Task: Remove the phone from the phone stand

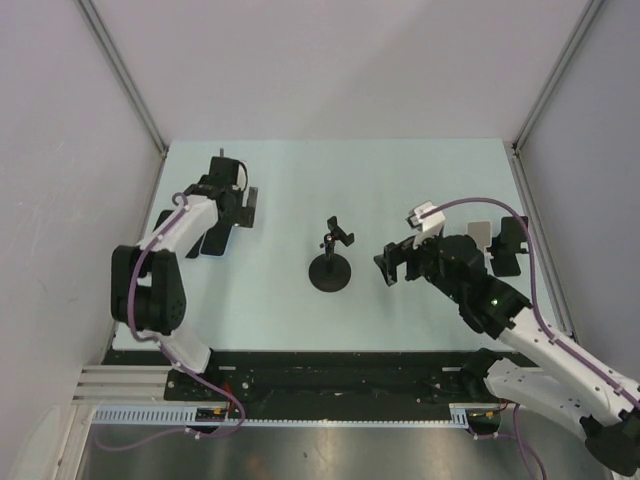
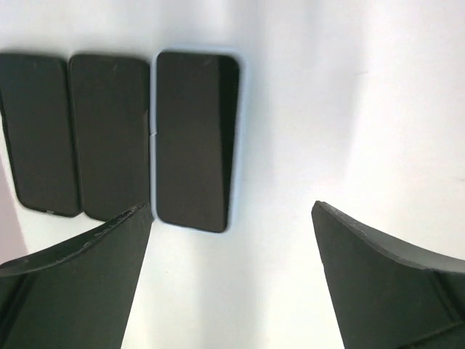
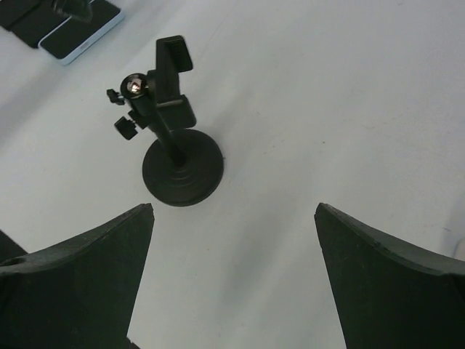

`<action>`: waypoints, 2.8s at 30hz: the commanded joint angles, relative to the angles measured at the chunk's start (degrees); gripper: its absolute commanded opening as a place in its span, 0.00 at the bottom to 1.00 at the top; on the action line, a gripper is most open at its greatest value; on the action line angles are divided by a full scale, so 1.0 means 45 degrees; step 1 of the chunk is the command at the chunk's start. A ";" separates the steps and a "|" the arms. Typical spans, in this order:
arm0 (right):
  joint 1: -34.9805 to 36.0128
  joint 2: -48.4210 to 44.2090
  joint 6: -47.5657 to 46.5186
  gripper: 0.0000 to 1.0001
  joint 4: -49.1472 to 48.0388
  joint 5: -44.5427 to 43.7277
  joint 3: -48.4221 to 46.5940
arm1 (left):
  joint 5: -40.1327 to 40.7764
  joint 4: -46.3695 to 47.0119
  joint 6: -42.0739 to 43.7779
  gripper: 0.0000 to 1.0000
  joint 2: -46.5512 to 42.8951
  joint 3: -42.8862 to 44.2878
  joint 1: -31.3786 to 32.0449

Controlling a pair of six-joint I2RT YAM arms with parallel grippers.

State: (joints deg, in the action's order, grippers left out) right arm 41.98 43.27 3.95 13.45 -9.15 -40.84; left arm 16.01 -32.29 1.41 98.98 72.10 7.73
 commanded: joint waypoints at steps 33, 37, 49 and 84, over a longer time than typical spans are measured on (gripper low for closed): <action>-0.1555 0.8881 -0.4314 0.74 0.1365 0.9043 -0.5709 | -0.3245 0.2645 -0.3400 1.00 -1.6369 -0.6724 0.1837; -0.1535 0.9018 -0.4275 0.56 0.1444 0.9337 -0.5866 | -0.3343 0.2762 -0.3185 1.00 -1.6779 -0.6841 0.1935; -0.0970 0.8472 -0.4021 0.11 0.1873 0.8928 -0.5925 | -0.3458 0.2801 -0.3243 1.00 -1.7464 -0.6958 0.2013; 0.2507 0.7807 -0.1072 0.40 0.0292 0.1349 -0.4870 | -0.5453 0.3231 -0.3595 1.00 -1.8187 -0.7779 0.2326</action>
State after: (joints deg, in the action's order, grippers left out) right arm 53.10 79.26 -1.39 17.76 -0.58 -62.63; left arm -7.57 -19.55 -15.00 17.78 37.41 17.89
